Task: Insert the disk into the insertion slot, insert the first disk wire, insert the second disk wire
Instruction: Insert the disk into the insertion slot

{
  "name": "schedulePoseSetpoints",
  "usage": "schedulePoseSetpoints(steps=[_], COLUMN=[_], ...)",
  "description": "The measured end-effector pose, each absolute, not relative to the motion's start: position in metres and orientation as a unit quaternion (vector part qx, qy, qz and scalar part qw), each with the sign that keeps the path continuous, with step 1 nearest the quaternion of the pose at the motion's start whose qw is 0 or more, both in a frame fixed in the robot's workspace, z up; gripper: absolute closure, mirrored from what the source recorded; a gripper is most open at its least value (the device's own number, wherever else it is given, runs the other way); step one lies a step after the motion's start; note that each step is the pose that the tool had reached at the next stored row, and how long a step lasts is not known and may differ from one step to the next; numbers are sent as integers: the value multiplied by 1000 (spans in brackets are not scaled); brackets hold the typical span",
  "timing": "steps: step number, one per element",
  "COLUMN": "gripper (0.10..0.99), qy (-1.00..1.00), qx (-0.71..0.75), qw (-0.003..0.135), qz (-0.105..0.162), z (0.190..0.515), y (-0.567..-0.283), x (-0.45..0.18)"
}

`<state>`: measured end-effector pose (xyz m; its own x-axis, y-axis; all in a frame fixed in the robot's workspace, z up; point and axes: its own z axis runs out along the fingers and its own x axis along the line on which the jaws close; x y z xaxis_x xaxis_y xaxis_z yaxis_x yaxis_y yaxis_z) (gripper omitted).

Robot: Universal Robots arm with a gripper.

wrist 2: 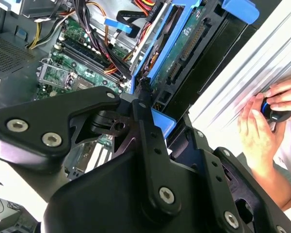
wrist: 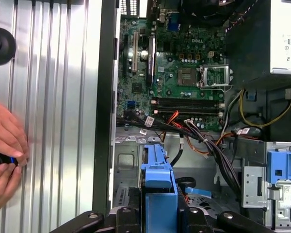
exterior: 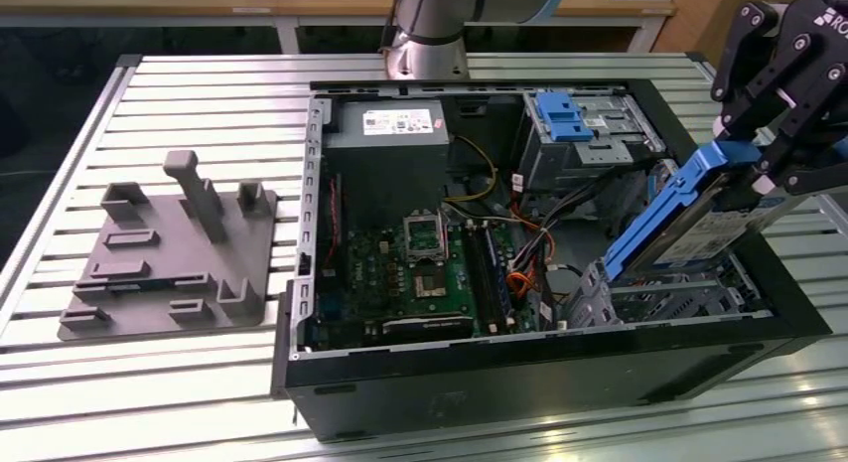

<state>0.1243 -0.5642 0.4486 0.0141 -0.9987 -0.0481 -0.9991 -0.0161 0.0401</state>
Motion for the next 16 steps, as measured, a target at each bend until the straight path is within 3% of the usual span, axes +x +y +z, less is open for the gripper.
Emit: schedulePoseSetpoints(steps=[16], gripper=[722], qy=[709], qx=[-705], qw=[3], qz=[31], z=[438], y=[-564], x=[124])
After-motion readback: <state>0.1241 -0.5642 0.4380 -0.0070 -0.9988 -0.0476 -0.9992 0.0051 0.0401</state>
